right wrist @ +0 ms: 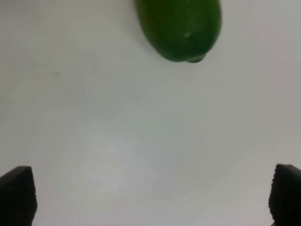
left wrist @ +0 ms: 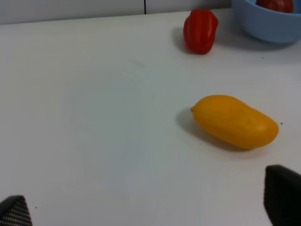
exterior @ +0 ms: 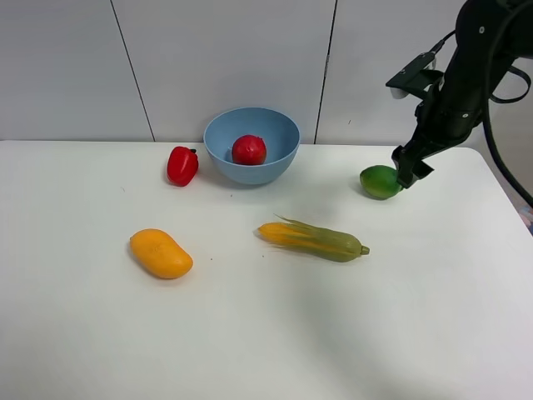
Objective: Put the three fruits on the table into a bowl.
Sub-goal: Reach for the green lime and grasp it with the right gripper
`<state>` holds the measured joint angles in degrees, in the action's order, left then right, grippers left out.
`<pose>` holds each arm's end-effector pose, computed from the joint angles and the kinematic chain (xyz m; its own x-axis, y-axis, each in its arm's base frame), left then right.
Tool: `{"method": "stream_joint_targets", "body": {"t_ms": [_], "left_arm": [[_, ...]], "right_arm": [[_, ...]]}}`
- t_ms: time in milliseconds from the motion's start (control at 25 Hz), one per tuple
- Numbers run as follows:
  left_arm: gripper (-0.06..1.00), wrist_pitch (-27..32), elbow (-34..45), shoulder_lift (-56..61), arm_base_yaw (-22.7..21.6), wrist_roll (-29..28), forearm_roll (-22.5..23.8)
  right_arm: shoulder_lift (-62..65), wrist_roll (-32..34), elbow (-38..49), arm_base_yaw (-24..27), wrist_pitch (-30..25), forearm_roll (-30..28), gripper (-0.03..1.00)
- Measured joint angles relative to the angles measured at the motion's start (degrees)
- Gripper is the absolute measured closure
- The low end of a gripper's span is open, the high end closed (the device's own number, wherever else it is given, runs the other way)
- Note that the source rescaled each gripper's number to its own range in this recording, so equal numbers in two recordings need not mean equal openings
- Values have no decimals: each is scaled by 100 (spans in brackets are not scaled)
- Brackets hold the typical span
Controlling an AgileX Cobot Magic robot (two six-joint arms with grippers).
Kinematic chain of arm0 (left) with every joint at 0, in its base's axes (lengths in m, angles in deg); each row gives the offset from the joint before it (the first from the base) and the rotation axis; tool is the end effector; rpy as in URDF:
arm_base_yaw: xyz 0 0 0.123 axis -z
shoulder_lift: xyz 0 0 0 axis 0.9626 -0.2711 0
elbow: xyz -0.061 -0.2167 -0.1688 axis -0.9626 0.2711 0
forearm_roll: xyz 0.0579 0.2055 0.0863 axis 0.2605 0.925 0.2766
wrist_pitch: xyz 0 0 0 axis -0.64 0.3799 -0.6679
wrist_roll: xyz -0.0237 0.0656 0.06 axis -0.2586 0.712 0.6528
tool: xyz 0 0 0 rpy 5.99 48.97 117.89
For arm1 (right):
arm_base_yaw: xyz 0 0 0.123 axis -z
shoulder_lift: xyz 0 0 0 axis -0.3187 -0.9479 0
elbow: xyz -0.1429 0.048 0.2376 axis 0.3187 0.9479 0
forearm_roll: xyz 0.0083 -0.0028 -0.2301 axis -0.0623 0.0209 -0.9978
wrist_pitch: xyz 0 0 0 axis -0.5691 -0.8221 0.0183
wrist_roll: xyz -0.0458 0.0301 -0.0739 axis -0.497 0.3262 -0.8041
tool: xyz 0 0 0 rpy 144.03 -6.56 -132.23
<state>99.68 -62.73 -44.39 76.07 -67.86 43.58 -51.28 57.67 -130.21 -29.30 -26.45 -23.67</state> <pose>-0.0207 0.0000 0.2688 -0.4356 -0.0046 -0.9002 0.0294 0.9994 -0.0193 0.3397 0.0537 0.2658 -0.7725 -0.6032 -0.1983 -0.5642 0.7954 -0.2216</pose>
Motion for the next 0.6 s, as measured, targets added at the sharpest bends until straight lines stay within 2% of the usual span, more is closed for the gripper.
{"method": "stream_joint_targets", "body": {"t_ms": [240, 600], "left_arm": [[-6, 0, 0, 0, 0, 0, 0], [-6, 0, 0, 0, 0, -5, 0]], "right_arm": [[-316, -307, 0, 182, 959, 11, -3], [-1273, -1095, 10, 194, 1579, 402, -3]]}}
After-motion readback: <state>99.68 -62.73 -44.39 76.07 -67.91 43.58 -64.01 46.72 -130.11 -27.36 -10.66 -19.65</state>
